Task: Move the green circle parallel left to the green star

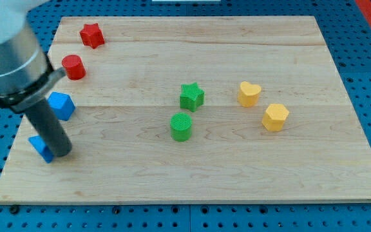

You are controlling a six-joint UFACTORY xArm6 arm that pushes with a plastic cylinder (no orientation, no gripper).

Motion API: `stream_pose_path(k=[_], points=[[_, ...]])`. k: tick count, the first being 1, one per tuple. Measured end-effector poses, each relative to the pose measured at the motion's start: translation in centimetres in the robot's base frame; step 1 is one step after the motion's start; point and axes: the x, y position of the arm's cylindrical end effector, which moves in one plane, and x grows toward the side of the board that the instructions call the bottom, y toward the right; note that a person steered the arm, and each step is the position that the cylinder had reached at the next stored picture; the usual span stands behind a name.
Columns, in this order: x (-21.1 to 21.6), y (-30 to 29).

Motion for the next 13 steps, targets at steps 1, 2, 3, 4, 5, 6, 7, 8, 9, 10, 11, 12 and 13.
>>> stream_pose_path(k=[1, 2, 3, 4, 5, 6, 7, 8, 9, 10, 11, 12, 13], points=[[-1.0, 0.8], [0.1, 9.0], [0.4, 16.1], [0.3, 20.5], [0.3, 22.8], [0.1, 22.6], [-1.6, 21.8], [-5.0, 19.8], [-5.8, 14.2], [-6.3, 12.3], [-7.7, 12.4], [-2.3, 16.0], [-0.6, 28.0]])
